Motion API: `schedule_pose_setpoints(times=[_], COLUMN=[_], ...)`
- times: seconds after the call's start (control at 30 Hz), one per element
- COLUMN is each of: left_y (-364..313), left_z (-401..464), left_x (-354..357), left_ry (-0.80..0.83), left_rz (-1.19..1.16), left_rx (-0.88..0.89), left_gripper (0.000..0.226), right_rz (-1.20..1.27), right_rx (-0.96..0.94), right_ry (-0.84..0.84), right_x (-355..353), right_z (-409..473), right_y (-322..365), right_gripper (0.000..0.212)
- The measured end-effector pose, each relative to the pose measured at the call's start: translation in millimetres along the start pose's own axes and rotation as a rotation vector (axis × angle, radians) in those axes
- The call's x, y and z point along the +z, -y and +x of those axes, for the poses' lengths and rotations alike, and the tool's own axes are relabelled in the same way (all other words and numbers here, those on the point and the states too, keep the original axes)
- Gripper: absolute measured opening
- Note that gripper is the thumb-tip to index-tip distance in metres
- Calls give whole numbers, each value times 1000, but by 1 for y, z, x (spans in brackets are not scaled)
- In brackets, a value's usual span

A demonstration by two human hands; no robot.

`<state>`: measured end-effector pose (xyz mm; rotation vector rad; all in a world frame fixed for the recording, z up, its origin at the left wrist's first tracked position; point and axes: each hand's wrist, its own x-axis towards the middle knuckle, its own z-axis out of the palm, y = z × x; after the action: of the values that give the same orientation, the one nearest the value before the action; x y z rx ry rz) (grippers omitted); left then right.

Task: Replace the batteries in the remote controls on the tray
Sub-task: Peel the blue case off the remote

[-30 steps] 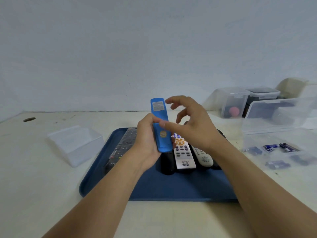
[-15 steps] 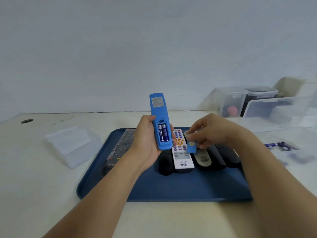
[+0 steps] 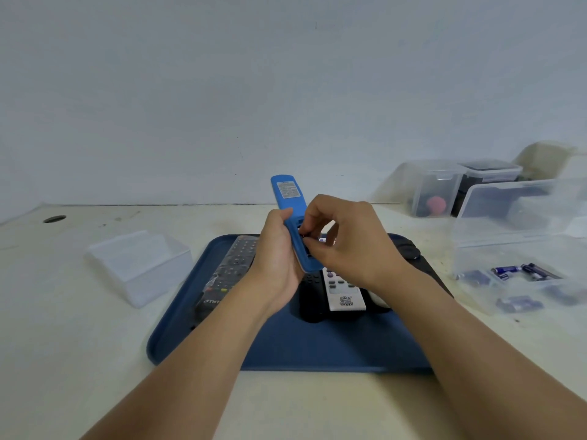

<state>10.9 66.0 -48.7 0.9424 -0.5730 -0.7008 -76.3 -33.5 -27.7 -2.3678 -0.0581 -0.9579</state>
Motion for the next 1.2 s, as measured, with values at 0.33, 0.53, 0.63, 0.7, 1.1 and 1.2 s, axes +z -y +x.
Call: schedule_pose_setpoints(times=[0.33,0.53,0.63,0.7,1.1,1.2], left_y=[5,5,5,7,-2,-2], left_z=[4,5,6,6,7,10], left_x=[-4,-4,-3,-3,-5,-6], left_ry=[-45,-67,-97,-111,-159,-118], left_rz=[260,278,258,251,83,38], left_rx=[60,73,46,29,-20,-28], left_gripper=[33,38,43,45,47,31], right_rz=[-120,-28,-14,21,373,811], right_rx=[-24,-32,-16,17,299,540], right_ry=[61,-11,-18,-11,-43,-166], right_x=[0,6,9,8,13,9], right_z=[3,10,11,11,9,14], right_y=[-3,-3,-4,-4,-2,-2], right_gripper=[24,18,18,18,19,19])
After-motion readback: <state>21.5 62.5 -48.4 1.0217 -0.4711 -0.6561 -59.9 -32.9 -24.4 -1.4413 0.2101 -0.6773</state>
